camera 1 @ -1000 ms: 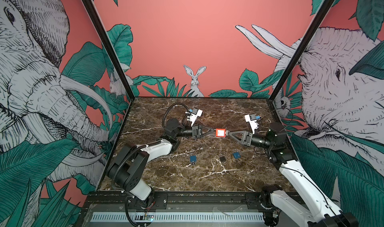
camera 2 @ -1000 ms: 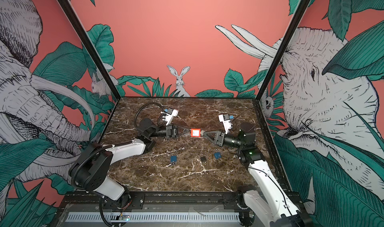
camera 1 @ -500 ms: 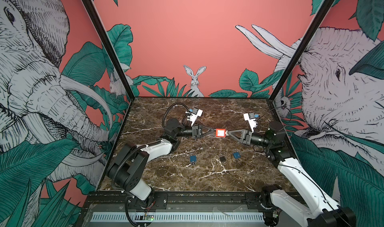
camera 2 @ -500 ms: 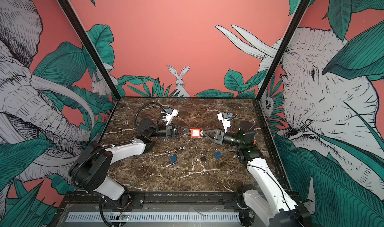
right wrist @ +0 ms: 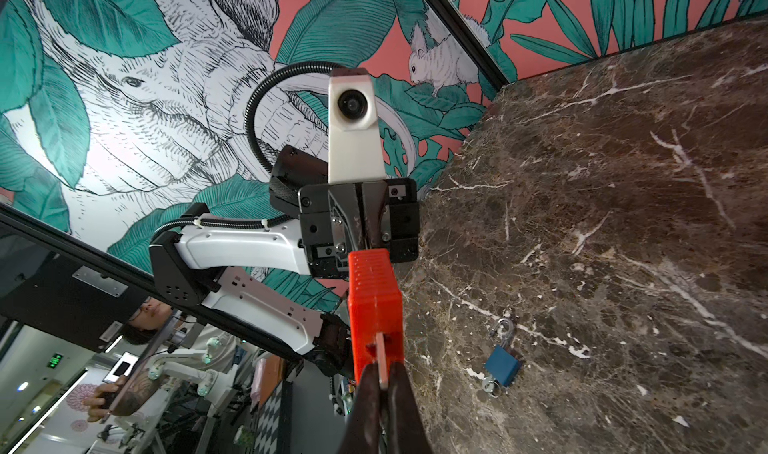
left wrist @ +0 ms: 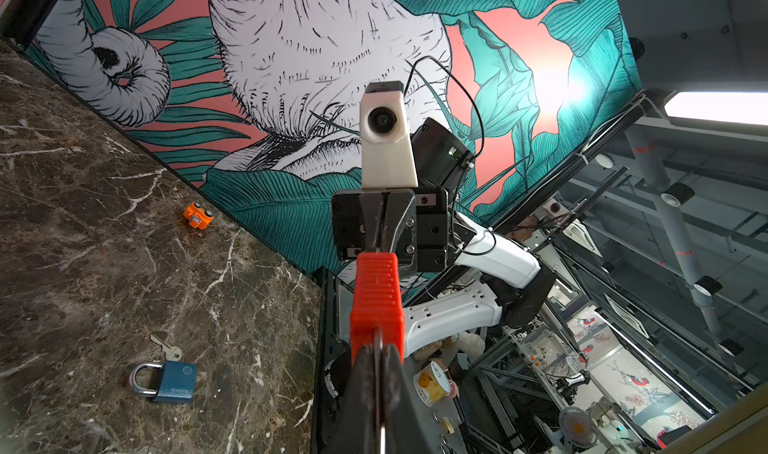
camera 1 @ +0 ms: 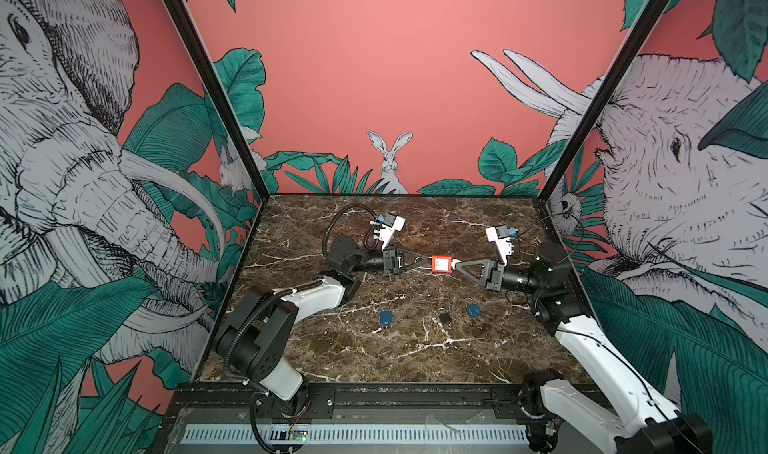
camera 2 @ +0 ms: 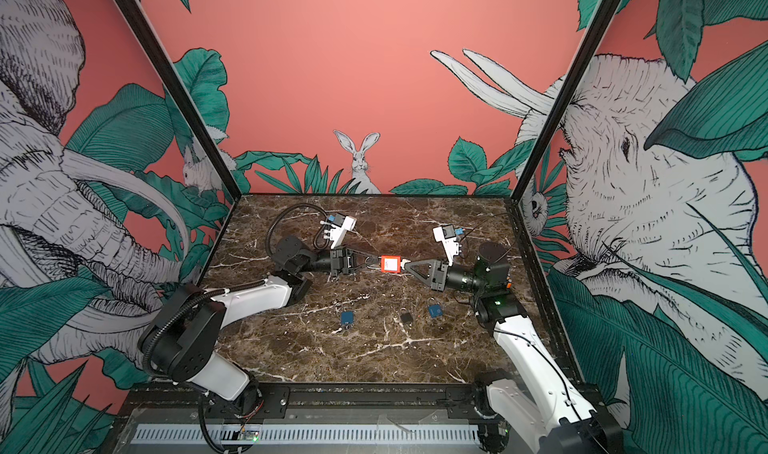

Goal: Lock with the key

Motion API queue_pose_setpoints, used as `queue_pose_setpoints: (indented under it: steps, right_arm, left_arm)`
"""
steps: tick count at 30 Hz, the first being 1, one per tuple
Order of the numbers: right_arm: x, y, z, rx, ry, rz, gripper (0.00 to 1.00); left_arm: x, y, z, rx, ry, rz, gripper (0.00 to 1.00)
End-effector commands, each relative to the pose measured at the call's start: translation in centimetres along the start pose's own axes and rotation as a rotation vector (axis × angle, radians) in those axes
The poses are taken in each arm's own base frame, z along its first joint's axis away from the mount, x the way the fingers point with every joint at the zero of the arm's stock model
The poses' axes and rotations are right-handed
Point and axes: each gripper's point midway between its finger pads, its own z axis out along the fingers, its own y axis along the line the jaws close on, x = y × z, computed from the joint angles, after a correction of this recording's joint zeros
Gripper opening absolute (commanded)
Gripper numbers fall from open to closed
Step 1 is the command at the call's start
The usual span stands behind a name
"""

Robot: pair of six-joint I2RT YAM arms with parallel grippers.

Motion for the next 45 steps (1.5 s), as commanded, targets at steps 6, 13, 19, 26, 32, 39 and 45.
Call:
queue_pose_setpoints:
  steps: [6,13,19,26,32,39,45]
  right_arm:
    - [-1.1,0.2,-0.6,0.022,-0.054,-0.072,0.0]
    - [-1.7,-0.4,-2.0,0.054,-0.096,-0.064,0.0]
    - [-1.4,-0.3,-2.3,0.048,-0.094,-0.061,0.0]
    - [-2.4,-1.8,-4.1,0.147,-0.164,-0.025,0.0]
    - [-4.1,-3.2,-6.0,0.216,-0.285,0.016,0.0]
    - [-1.9,-5.7,-6.4,0.354,-0.266,0.09,0.0]
    - [2.1,-7.5,-5.1,0.453,-0.232,0.103,0.0]
  left_arm:
    - [-1.1,-1.7,0.0,0.04,-0.012,0.088,0.0]
    - [-1.4,-1.7,0.1,0.034,-0.016,0.098,0.0]
    - [-1.4,-1.7,0.0,0.03,-0.005,0.108,0.0]
    - [-0.9,-1.0,-0.6,-0.034,0.026,0.129,0.0]
    - [-0.3,0.3,-0.8,-0.101,0.046,0.131,0.0]
    - [5.6,5.9,-1.6,-0.402,0.398,0.092,0.0]
    - [10.6,10.1,-3.0,-0.56,0.711,0.057,0.0]
